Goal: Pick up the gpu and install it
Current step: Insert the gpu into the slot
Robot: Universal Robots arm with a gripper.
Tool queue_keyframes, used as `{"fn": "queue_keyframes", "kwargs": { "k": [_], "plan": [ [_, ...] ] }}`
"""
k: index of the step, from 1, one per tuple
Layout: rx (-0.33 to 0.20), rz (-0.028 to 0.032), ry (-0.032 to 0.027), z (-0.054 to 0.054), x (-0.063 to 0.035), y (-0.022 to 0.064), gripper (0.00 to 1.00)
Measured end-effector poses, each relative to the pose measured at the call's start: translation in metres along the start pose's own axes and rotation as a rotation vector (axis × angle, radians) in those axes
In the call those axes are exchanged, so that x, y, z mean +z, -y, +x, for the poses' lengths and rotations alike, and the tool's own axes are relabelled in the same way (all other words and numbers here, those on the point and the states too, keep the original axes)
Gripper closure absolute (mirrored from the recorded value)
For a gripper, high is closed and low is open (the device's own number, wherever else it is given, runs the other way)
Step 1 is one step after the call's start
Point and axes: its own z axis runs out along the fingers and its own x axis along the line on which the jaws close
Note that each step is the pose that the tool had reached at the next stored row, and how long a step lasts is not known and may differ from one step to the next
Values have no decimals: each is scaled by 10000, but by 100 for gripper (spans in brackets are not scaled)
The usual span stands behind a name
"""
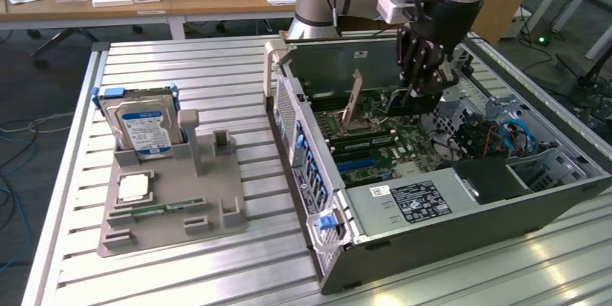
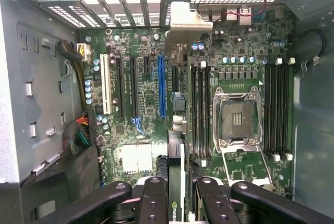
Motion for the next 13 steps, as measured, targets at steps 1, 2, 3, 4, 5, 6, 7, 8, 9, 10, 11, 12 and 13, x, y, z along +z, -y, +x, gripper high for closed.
{"fn": "queue_keyframes", "kwargs": {
  "k": [1, 2, 3, 4, 5, 6, 7, 8, 9, 10, 11, 12, 13],
  "plan": [
    [-1, 1, 0, 1, 9, -11, 74],
    [-1, 0, -1, 2, 20, -21, 74],
    [-2, -1, -4, 3, 33, -30, 74],
    [-2, -1, -2, 4, 48, -38, 74],
    [-2, 0, -2, 5, 63, -46, 74],
    [-2, 0, -2, 6, 79, -53, 74],
    [-2, -1, -2, 7, 94, -59, 74],
    [-1, -1, -3, 9, 108, -65, 74],
    [-1, 0, -3, 10, 123, -72, 74],
    [-1, -1, -4, 11, 138, -78, 74],
    [-1, -1, -4, 13, 155, -85, 74],
    [-1, -1, -4, 15, 170, -89, 74],
    [-1, -1, -4, 17, 187, -94, 74]
  ]
}}
